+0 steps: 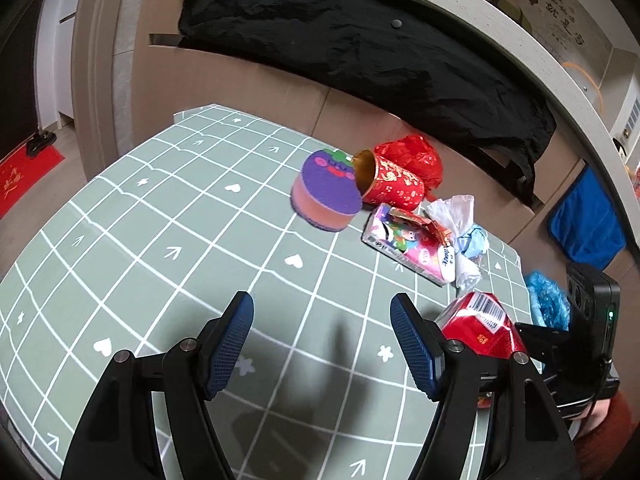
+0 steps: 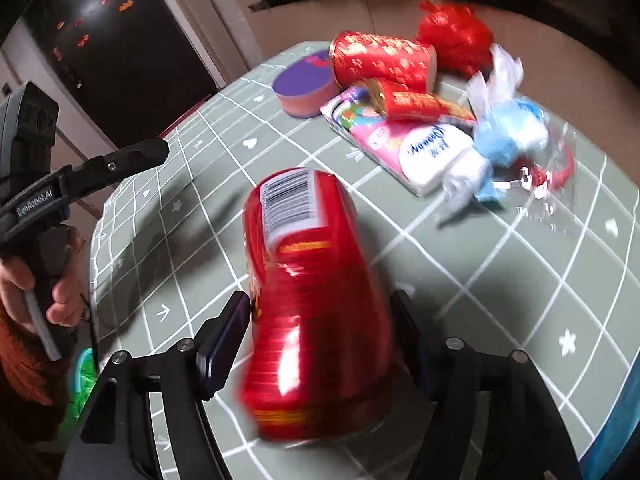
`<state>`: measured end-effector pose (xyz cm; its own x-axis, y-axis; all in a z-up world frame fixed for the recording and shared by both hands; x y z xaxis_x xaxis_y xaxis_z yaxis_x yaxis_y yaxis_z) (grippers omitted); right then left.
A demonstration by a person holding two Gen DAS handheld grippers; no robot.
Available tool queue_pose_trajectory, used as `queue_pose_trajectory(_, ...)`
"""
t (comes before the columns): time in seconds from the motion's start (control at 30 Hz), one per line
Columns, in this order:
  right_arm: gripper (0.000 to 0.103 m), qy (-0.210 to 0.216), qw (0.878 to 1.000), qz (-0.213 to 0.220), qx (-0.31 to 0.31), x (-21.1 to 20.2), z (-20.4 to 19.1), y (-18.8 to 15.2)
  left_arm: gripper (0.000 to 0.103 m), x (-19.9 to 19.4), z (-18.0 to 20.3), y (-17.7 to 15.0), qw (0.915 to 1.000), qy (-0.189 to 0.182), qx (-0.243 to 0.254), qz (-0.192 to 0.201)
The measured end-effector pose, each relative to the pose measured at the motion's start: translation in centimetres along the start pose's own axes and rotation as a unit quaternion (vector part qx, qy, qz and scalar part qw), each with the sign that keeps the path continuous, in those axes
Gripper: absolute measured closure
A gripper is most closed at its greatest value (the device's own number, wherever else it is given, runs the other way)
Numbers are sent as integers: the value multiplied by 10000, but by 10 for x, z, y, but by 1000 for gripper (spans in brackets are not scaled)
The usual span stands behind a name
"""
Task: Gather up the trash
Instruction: 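Lift the red can with the right tool while the left tool grasps a red wrapper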
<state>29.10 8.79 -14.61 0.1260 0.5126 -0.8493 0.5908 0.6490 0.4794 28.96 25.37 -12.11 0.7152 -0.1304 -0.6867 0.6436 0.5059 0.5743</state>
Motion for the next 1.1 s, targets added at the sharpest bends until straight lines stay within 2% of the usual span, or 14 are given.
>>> queue_pose_trajectory(0.07, 48, -12, 9999, 88, 54, -4, -1, 1, 32, 0, -3, -1, 10000, 20, -19, -6)
queue_pose_trajectory(0.2, 49, -189, 9984, 442, 303, -30, 12, -2, 32, 3, -2, -3, 10000, -17, -53, -41)
queue_pose_trajectory(0.37, 49, -680, 9916, 787, 766, -76, 43, -18, 32, 16, 17, -1, 9998, -150, -62, -119)
queue_pose_trajectory(0.47, 49, -945, 9880, 853, 875, -93, 56, -28, 32, 24, 39, 1, 9994, -320, 12, -158)
queue_pose_trajectory(0.63, 49, -994, 9846, 897, 1128, -103, 69, -48, 32, 41, 91, 0, 9965, -673, 417, -250)
queue_pose_trajectory(0.8, 48, -1053, 9823, 959, 1213, -105, 78, -61, 33, 72, 125, 10, 9952, -809, 405, -374)
queue_pose_trajectory(0.87, 48, -1034, 9822, 977, 1230, -105, 79, -64, 36, 89, 129, 15, 9963, -686, 287, -423)
queue_pose_trajectory(1.0, 48, -1039, 9820, 1024, 1201, -106, 79, -68, 41, 125, 127, 24, 9971, -398, -269, -592)
queue_pose_trajectory(1.07, 48, -1048, 9825, 1008, 1161, -105, 79, -70, 51, 140, 126, 27, 9968, -262, -385, -649)
queue_pose_trajectory(1.1, 48, -1053, 9831, 981, 1133, -104, 79, -71, 63, 147, 124, 29, 9966, -160, -463, -667)
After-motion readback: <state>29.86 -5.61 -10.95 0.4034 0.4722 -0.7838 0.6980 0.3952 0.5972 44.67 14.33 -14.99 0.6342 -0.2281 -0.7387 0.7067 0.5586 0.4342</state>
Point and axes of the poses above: each gripper's, at about its wrist camera, not at the fingertips, and x roughly the way its jaws point, z to its right, y to its top, the point moved 9 cm from there along x, roughly the way its jaws point, and after that the axes turned 10 degrees about -x, right-handed, at the moved point
